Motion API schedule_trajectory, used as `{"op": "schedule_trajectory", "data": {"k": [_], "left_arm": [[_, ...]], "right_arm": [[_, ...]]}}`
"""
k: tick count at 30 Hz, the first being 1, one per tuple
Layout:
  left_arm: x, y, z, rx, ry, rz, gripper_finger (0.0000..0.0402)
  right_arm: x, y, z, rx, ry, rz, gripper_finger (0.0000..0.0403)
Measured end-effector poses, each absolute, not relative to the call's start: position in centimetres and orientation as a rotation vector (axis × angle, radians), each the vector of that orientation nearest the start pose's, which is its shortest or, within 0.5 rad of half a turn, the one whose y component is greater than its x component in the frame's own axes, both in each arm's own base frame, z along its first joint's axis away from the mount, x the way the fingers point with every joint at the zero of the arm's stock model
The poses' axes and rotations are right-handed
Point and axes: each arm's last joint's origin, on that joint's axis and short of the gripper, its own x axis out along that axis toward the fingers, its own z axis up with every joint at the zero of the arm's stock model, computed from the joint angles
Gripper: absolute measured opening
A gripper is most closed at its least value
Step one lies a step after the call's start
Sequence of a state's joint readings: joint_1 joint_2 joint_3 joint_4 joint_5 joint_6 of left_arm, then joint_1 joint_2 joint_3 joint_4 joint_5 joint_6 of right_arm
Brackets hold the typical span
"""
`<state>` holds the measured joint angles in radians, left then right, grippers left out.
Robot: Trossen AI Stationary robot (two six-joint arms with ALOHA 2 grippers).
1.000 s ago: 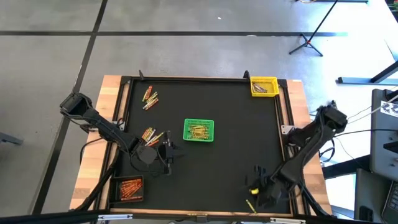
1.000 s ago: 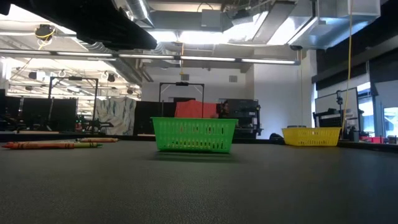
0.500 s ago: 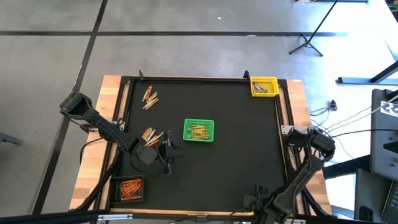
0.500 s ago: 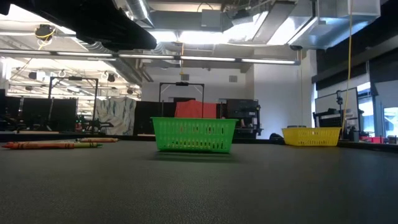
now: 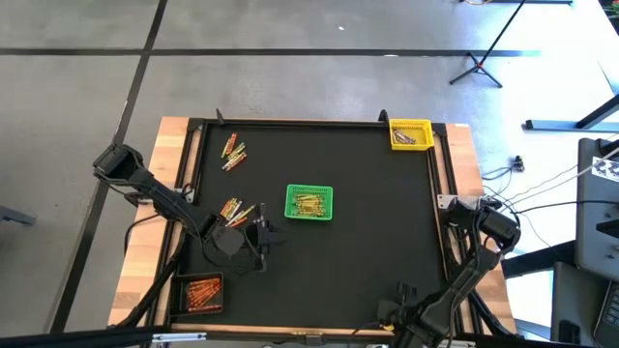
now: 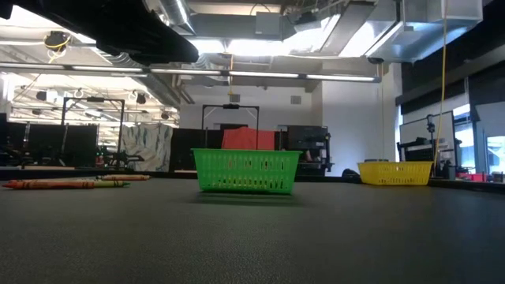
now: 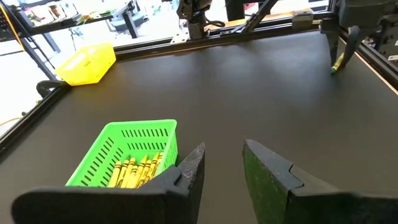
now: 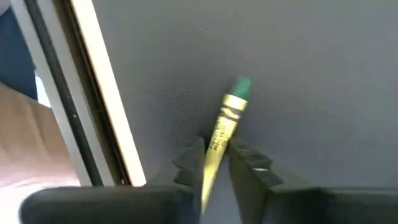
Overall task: Sort crayons
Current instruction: Put the green crayon into the green bin
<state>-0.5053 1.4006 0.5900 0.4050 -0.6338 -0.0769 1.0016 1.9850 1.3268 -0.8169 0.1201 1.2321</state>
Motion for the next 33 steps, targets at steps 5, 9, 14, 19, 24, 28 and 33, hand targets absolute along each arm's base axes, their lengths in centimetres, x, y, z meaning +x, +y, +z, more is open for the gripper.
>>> {"op": "schedule_trajectory", "data": {"k": [5,9,14,19,24,28,33], "left_arm": [[24.6,-11.6,19.2,0.143,0.336,0.141,0.0095],[24.6,-11.6,19.2,0.142,0.336,0.140,0.0095],[24.6,-11.6,19.2,0.143,0.336,0.141,0.0095],[24.4,-11.9,19.2,0.139,0.334,0.130,0.0095],[24.2,-12.3,19.2,0.128,0.333,0.116,0.0095],[24.2,-12.4,19.2,0.128,0.333,0.112,0.0095],[24.2,-12.4,19.1,0.128,0.333,0.113,0.0095]], "right_arm": [[20.1,30.3,14.4,0.141,1.423,-0.109,0.0011],[20.3,30.1,14.6,0.111,1.424,-0.077,0.0018],[20.5,29.1,15.5,0.022,1.388,-0.062,0.0010],[21.2,26.9,18.3,-0.053,1.324,-0.097,0.0010],[22.0,23.7,20.5,-0.156,1.302,-0.166,0.0009],[23.1,21.0,21.9,-0.209,1.266,-0.209,0.0004],[24.4,16.8,22.5,-0.208,1.240,-0.188,0.0006]]}}
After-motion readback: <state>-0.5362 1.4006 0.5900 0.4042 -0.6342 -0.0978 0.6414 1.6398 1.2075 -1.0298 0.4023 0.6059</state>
